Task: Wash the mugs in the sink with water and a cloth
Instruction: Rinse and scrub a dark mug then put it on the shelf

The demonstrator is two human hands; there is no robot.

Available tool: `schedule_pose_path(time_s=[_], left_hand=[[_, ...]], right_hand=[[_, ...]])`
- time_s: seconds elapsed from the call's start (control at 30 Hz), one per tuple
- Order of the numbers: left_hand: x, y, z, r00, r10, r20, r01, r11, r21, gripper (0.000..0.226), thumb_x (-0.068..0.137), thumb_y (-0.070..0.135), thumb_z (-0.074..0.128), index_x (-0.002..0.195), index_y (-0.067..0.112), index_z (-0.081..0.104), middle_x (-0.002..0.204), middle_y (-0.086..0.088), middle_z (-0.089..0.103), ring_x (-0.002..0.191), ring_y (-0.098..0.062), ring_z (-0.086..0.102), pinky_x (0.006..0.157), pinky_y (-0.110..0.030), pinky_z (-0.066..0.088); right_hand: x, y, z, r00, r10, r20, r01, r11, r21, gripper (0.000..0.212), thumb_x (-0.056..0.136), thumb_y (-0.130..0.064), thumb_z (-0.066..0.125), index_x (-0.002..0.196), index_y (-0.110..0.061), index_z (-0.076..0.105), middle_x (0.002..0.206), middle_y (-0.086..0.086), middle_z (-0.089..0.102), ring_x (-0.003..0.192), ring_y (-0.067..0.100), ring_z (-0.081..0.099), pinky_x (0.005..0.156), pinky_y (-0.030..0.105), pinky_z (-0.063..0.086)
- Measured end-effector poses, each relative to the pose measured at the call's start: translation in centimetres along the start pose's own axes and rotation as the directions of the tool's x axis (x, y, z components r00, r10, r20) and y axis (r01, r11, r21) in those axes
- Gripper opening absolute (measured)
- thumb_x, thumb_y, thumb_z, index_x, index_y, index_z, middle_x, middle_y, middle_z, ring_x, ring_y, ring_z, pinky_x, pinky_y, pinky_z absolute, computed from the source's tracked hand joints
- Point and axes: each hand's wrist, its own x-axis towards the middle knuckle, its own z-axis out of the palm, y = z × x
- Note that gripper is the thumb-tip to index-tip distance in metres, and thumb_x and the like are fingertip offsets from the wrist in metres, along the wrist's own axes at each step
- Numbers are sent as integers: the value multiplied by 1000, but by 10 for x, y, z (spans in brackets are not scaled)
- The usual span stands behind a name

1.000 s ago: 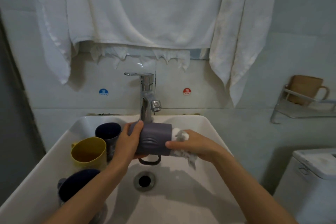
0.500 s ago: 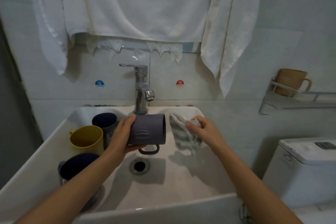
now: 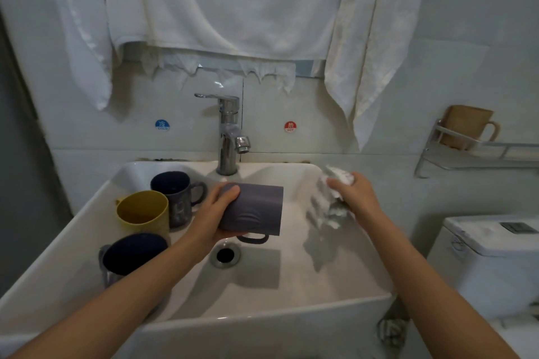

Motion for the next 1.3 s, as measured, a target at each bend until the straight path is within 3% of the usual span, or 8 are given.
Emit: schedule_pose_path(time_s=[0.33,0.53,0.7,0.93,1.03,1.13,1.23,1.3], left_hand=[[4,-2,-2,998,65,18,-65,997,29,36,90,29,53,124,28,42,126,-7,51,107,-28,56,72,-43,58],[6,-3,-3,994,109,13,-110,987,120,34,91,29,54,122,31,41,132,-6,47,114,-29,52,80,-45,56],[9,-6,-3,993,115,21,-117,981,153,34,91,27,54,123,30,41,129,-6,47,114,-30,52,87,-50,53],[11,-7,-3,993,118,6,-117,982,150,32,91,26,54,119,34,41,128,-2,46,113,-27,52,85,-44,54],[12,-7,-5,996,90,-14,-88,990,110,32,91,26,54,120,32,42,130,-4,47,113,-27,52,84,-45,54],[14,-7,-6,1000,5,-17,-6,1000,-22,33,89,28,55,121,28,46,127,-7,49,110,-30,55,79,-49,55],[15,-9,-6,995,-88,-54,75,975,-208,37,88,30,56,123,22,48,120,-10,56,101,-30,60,77,-53,55],[17,-10,-5,986,-129,-106,93,952,-292,38,88,33,56,123,19,50,116,-10,61,98,-28,62,72,-48,56]], right_hand=[[28,32,-17,995,89,-48,-102,881,-463,48,85,-34,62,127,-11,54,126,23,54,113,37,53,96,38,41],[23,20,-4,956,-292,-18,174,616,-768,32,94,-17,41,118,-9,61,131,17,51,115,36,49,94,42,43],[14,19,11,987,-18,160,143,556,-819,59,91,-57,38,123,-9,52,122,16,57,110,33,55,88,37,43],[21,30,5,986,116,121,23,619,-785,71,87,-59,47,130,-3,39,128,20,53,116,36,52,92,40,42],[18,17,7,989,-75,126,146,487,-861,72,88,-60,45,133,-4,40,137,20,45,125,36,44,100,44,37],[7,-9,17,777,-537,329,610,512,-605,51,86,-26,63,132,-9,48,141,14,44,128,31,42,107,42,32],[-20,-30,35,548,-263,794,517,852,-75,88,76,-25,76,144,-35,22,148,-13,29,129,6,39,105,28,39],[-28,-26,52,459,-236,856,492,870,-24,105,69,-32,80,144,-45,8,147,-18,23,129,0,35,102,22,41]])
